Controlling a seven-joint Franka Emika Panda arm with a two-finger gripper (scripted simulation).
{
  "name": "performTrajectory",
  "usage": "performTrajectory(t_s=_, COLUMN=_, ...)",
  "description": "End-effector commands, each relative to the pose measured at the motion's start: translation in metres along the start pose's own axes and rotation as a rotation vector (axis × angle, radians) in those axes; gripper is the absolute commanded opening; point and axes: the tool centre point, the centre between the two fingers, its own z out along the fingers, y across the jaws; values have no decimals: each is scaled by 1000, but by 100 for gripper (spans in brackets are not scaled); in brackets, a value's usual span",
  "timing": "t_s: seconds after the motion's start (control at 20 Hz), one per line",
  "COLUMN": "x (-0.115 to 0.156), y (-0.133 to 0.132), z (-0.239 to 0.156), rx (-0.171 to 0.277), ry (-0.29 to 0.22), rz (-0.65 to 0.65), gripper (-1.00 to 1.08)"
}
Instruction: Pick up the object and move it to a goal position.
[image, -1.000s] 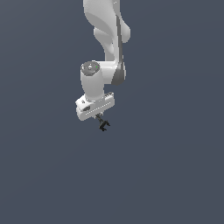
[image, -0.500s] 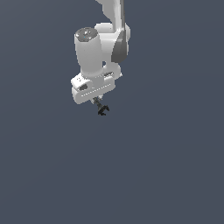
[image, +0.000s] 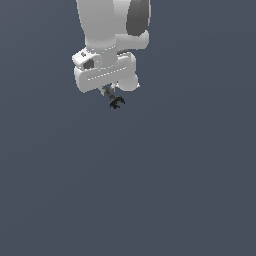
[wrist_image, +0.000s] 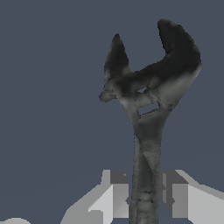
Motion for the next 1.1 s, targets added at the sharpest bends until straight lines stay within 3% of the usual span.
performTrajectory(t_s=0.0, x=-5, y=-3, z=-24, rx=1, ry=-1, rz=0, gripper=-100)
performTrajectory(t_s=0.55, x=-15, y=-9, z=-92, rx=0, ry=-1, rz=2, gripper=-100)
performTrajectory(t_s=1.05, x=-15, y=-8, z=-103, rx=0, ry=-1, rz=2, gripper=-100)
